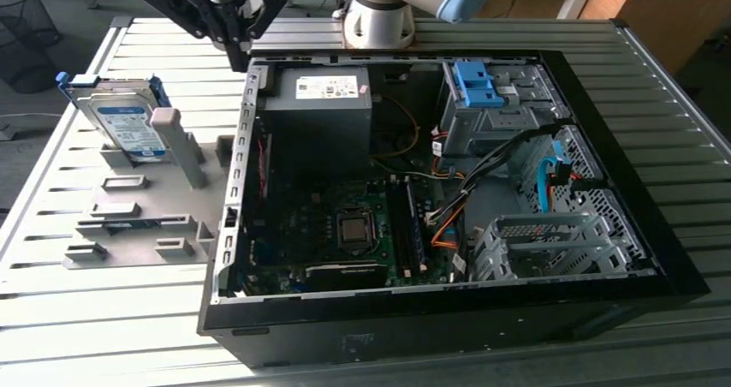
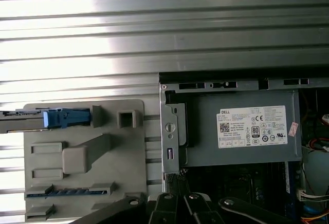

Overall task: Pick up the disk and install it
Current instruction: 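Reach for the disk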

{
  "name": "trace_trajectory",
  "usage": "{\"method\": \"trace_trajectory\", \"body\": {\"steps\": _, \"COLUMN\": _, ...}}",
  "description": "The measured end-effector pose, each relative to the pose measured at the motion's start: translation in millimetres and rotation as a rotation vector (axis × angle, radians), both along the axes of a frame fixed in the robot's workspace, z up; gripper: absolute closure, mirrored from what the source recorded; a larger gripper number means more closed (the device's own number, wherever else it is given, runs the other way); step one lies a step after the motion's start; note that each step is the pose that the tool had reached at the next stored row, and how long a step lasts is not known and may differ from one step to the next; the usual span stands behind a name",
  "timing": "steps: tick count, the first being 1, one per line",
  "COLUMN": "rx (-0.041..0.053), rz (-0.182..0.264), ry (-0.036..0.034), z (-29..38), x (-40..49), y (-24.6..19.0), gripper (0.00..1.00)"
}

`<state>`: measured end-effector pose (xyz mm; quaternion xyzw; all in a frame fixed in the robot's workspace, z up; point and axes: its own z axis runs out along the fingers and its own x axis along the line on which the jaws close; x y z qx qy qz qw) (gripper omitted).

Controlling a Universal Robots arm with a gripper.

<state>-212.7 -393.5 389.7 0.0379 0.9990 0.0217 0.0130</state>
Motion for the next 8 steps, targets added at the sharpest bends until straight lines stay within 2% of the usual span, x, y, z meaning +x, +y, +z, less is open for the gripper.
{"method": "trace_trajectory", "body": {"steps": 8, "rx": 0.0001, "rz": 0.000, "ry": -0.0001, "z": -0.2, "x": -6.9, "y": 0.1, "gripper": 0.89}}
